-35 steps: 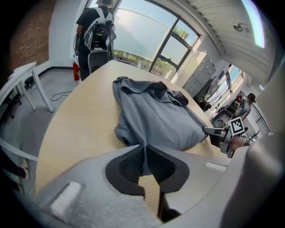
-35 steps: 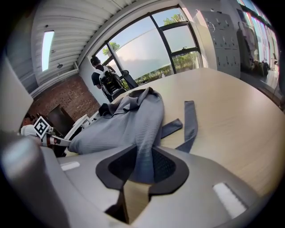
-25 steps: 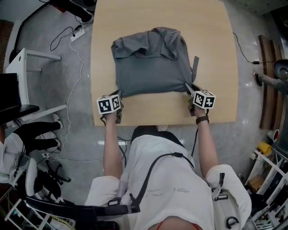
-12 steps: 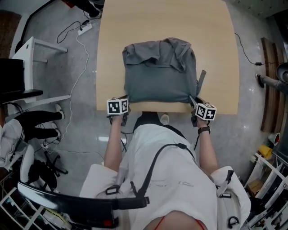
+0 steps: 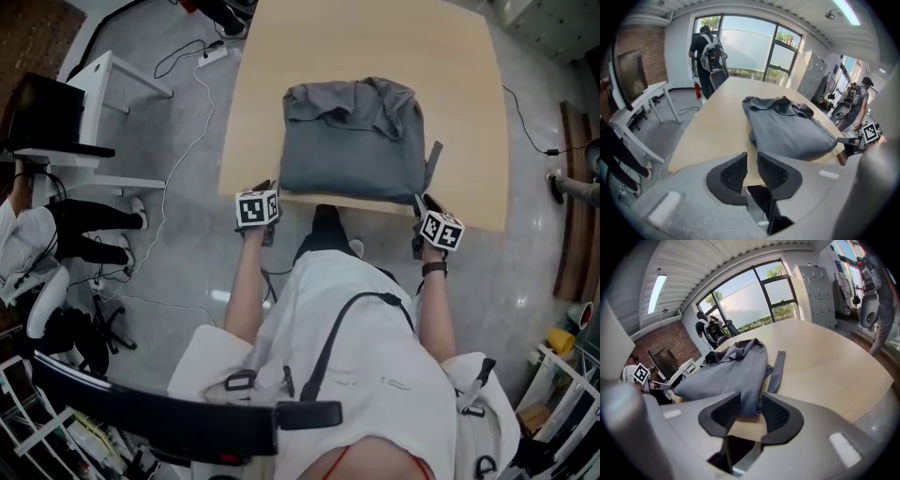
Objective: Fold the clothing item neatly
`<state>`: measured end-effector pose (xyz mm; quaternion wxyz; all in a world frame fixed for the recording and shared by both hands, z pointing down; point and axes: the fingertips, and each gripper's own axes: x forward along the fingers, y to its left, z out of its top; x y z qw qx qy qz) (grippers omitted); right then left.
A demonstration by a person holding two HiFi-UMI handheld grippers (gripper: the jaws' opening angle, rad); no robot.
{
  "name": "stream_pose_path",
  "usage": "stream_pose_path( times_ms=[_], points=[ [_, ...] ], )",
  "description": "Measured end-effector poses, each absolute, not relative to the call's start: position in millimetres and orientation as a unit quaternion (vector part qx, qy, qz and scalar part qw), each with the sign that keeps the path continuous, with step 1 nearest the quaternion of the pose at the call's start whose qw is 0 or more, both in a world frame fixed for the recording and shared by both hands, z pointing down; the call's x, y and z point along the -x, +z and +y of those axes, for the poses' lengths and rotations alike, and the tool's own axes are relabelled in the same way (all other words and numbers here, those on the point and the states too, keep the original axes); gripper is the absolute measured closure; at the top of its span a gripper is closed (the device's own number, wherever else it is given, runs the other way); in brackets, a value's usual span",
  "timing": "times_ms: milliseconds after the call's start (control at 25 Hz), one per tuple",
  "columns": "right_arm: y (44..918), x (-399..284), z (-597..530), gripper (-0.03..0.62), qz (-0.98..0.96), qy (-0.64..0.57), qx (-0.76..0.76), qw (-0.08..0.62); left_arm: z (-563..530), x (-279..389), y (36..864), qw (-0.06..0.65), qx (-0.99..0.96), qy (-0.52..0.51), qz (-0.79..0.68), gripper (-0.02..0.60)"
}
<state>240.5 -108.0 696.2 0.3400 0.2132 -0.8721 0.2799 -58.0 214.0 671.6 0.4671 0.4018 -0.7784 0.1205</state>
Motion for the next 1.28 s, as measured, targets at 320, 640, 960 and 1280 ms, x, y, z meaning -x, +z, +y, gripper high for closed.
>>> stream_pose_path(
  times_ms=[320, 640, 960, 1280],
  points=[
    [619.9, -226.9, -62.3, 0.592, -0.919, 0.264, -0.155, 0.248, 231.5, 26.5, 591.2, 0.383, -0.430, 0.045, -0.816, 0.580],
    [493.3, -147.6, 20.8, 0.589, -0.971, 0.191, -0.016, 0.140, 128.2, -23.8, 477.5, 0.250, -0.560, 0.008, -0.790, 0.581],
    [392.7, -107.2, 31.3, 0.589, -0.986, 0.153, -0.017, 0.070, 103.0, -28.6, 399.7, 0.162, -0.582, 0.002, -0.797, 0.581],
    [343.5, -79.5, 71.0, 0.589, -0.973, 0.229, 0.007, 0.028, 129.0, -4.3, 367.2, 0.123, -0.576, -0.002, -0.808, 0.581]
  ],
)
